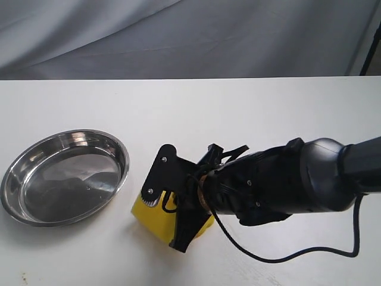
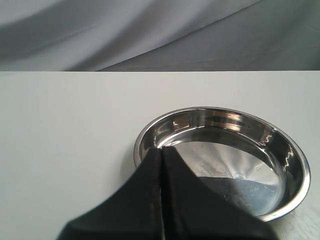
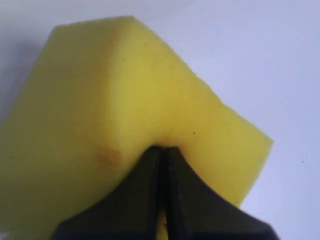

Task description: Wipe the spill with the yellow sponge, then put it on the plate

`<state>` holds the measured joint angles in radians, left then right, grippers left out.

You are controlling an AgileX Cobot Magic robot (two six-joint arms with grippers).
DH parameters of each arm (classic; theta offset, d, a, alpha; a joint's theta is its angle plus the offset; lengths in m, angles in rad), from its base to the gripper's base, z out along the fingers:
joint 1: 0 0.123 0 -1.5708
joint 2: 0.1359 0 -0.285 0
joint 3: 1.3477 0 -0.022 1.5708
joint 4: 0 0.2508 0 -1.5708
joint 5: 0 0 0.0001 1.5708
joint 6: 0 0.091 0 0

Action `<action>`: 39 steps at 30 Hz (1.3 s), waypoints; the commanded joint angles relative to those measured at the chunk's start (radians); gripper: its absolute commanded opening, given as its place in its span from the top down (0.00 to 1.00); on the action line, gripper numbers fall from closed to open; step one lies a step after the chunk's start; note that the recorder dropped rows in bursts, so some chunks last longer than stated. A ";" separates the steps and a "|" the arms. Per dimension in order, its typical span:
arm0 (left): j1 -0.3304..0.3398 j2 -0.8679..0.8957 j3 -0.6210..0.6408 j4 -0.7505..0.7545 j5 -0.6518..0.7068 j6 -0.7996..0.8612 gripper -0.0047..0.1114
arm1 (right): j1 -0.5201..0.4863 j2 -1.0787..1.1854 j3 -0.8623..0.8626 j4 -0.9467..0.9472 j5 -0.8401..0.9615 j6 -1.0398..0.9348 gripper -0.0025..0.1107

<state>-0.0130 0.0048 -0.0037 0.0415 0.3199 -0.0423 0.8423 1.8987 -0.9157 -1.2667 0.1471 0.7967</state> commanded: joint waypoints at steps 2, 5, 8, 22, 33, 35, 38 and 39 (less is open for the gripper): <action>0.003 -0.005 0.004 -0.002 -0.010 -0.001 0.96 | -0.025 0.022 0.034 0.130 0.160 -0.142 0.98; 0.003 -0.005 0.004 -0.002 -0.010 -0.001 0.96 | -0.017 0.022 0.034 0.343 0.169 -0.330 0.98; 0.003 -0.005 0.004 -0.002 -0.010 -0.001 0.96 | -0.003 0.022 0.034 0.533 0.208 -0.544 0.98; 0.003 -0.005 0.004 -0.002 -0.010 -0.001 0.96 | 0.185 0.026 0.034 0.923 0.138 -0.882 0.98; 0.003 -0.005 0.004 -0.002 -0.010 -0.001 0.96 | 0.368 0.026 0.034 0.963 0.029 -0.907 0.98; 0.003 -0.005 0.004 -0.002 -0.010 -0.001 0.96 | 0.388 0.026 0.034 0.968 -0.017 -0.897 0.98; 0.003 -0.005 0.004 -0.002 -0.010 -0.001 0.96 | 0.404 0.026 0.034 0.998 -0.091 -0.894 0.98; 0.003 -0.005 0.004 -0.002 -0.010 -0.001 0.96 | 0.407 0.026 0.034 0.998 -0.107 -0.894 0.98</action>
<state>-0.0130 0.0048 -0.0037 0.0415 0.3199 -0.0423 1.2118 1.8905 -0.9033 -0.3189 0.0873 -0.1100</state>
